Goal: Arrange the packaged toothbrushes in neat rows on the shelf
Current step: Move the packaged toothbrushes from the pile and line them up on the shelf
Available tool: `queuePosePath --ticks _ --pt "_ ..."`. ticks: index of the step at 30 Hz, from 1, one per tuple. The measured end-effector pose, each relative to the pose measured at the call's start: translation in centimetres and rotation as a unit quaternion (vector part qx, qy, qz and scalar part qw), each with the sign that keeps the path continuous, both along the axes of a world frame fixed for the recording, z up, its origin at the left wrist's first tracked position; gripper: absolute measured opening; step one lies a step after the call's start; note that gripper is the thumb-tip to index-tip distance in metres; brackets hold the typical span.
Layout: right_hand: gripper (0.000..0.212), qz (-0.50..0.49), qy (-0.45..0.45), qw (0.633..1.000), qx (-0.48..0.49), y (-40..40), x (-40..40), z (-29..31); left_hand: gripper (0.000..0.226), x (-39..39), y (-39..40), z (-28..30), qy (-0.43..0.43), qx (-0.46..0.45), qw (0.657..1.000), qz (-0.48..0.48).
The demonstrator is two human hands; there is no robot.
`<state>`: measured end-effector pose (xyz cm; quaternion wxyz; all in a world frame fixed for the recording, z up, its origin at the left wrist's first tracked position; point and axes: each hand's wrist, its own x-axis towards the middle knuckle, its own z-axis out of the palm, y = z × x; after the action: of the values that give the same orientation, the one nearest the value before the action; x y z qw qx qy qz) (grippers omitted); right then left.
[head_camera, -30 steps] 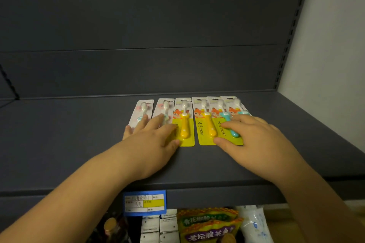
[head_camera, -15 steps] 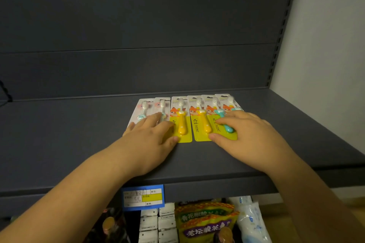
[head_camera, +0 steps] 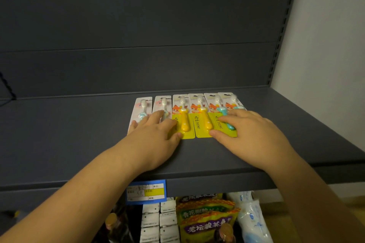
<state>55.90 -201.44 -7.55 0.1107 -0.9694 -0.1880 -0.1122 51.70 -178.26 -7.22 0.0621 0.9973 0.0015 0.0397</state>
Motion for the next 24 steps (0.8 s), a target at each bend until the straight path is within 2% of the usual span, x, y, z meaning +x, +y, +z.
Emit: queuePosePath --ticks 16,24 --pt "0.065 0.012 0.007 1.000 -0.007 0.1 0.2 0.3 0.054 -0.8 -0.1 1.0 0.021 0.008 1.000 -0.017" --pt "0.065 0.016 -0.008 1.000 -0.002 0.1 0.1 0.1 0.051 -0.6 -0.1 0.7 0.000 0.003 1.000 -0.017"
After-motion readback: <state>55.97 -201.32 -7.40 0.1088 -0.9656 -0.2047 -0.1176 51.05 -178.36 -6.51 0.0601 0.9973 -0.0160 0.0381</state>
